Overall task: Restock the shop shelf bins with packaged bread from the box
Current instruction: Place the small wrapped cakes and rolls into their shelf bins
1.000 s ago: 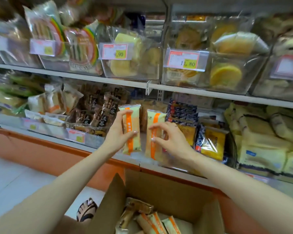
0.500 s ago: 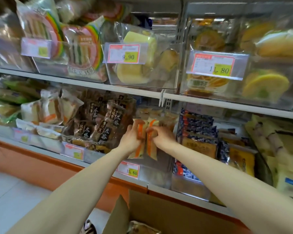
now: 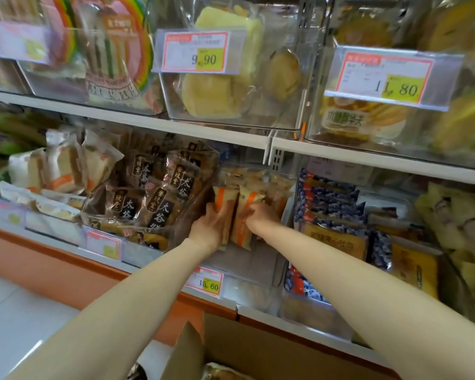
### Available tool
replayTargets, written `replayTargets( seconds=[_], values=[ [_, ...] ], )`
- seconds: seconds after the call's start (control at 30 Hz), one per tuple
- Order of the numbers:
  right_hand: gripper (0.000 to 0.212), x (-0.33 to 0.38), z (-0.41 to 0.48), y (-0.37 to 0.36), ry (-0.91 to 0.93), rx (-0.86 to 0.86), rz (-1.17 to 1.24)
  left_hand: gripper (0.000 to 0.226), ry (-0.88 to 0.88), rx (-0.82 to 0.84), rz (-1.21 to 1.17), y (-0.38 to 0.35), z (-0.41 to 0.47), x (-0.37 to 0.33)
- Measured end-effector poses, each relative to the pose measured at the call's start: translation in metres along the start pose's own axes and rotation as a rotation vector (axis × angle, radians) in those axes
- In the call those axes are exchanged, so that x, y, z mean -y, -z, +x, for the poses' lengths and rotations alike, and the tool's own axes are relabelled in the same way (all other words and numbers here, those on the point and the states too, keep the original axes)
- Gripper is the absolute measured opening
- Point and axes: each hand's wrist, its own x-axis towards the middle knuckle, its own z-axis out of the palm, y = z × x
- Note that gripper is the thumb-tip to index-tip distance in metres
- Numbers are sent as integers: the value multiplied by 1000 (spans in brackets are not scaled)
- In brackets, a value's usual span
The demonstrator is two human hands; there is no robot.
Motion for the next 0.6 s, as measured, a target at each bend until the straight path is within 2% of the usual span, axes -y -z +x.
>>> replayTargets(
  seconds=[0.1, 0.27, 0.47, 0.6],
  values=[
    [38, 1, -3, 0, -68, 36, 118, 55, 31, 15, 165, -2, -1, -1],
    [34, 8, -6, 1, -91, 34, 279, 43, 80, -56, 118, -1, 7, -9],
    [30, 3, -11, 8, -40, 81, 298, 47, 52, -56, 122, 0, 6, -4],
    [25, 3, -17, 14, 1, 68, 206, 51, -22, -36, 46, 5, -5, 6]
  ],
)
